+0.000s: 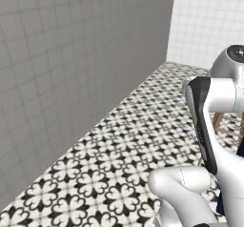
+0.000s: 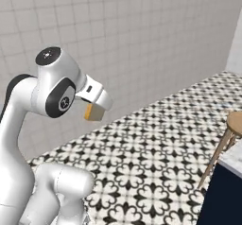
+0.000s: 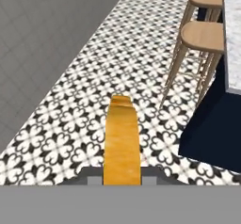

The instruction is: Start the toaster. Once the lever pops up, take the bread to the plate on the dining counter.

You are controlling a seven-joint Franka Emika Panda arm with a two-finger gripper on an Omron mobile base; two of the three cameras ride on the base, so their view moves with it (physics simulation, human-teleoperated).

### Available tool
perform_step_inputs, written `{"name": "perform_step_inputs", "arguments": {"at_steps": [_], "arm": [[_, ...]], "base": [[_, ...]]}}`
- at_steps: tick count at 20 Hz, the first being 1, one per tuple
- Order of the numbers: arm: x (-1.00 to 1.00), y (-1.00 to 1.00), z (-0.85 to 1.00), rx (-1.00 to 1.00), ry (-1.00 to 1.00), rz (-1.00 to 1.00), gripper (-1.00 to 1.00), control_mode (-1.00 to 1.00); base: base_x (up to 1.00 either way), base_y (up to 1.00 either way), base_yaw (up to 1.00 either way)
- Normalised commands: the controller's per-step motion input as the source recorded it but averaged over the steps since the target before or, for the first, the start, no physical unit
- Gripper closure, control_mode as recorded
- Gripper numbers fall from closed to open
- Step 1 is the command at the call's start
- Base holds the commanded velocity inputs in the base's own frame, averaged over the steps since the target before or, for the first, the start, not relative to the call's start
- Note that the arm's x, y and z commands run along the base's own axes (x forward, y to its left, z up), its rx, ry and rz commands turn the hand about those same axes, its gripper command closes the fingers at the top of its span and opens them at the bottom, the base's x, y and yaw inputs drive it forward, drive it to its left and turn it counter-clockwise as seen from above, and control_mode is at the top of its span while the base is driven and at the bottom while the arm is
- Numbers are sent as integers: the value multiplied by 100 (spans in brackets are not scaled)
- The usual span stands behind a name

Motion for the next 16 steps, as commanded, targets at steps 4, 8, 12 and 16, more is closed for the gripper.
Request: {"name": "perform_step_inputs", "arguments": {"at_steps": [4, 8, 12, 16], "arm": [[0, 0, 0, 0, 0, 0, 100, 100], [0, 0, 0, 0, 0, 0, 100, 100], [0, 0, 0, 0, 0, 0, 100, 100], [0, 0, 0, 0, 0, 0, 100, 100]], "base": [[79, 45, -46], [81, 36, -49], [92, 37, -50], [98, 39, -48]]}}
